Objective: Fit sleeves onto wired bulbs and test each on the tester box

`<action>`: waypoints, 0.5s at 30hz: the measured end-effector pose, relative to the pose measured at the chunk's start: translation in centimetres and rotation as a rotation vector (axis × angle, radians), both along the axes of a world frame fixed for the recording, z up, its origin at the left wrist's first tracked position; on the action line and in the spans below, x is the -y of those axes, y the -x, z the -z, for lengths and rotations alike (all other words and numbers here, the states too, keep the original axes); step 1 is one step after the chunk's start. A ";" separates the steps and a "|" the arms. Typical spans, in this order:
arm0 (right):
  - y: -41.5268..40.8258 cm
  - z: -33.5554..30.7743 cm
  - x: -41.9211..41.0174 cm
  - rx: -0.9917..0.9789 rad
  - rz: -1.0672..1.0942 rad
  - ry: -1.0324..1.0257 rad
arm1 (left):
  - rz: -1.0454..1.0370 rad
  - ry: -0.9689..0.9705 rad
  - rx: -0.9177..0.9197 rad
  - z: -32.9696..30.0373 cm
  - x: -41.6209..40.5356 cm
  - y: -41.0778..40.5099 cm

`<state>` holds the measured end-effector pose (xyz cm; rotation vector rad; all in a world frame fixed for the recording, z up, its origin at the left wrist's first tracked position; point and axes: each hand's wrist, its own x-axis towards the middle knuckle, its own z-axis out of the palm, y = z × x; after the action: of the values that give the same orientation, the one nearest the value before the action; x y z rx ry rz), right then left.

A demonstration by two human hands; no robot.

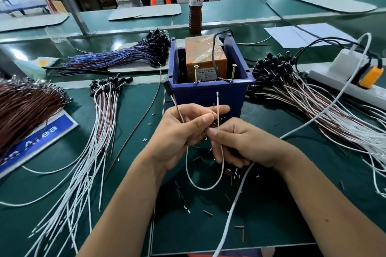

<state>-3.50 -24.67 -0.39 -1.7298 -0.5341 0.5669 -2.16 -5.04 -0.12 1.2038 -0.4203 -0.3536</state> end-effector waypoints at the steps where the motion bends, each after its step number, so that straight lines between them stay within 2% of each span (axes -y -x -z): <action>1: 0.0 0.0 0.0 -0.023 -0.002 0.015 | -0.013 -0.010 -0.004 0.1 0.2 0.0; 6: 0.2 0.0 0.2 -0.097 -0.051 0.055 | -0.047 0.000 -0.017 0.5 0.4 -0.2; 10: 0.0 -0.5 1.2 -0.113 -0.124 0.060 | -0.010 0.002 -0.109 0.6 0.3 -0.4; 15: -0.7 -0.5 2.1 -0.020 0.229 -0.206 | 0.133 0.009 -0.174 0.8 -0.5 -0.8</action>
<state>-2.76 -26.81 0.11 -1.5618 -0.3605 0.3525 -1.40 -4.51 -0.93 1.1293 -0.3518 -0.5663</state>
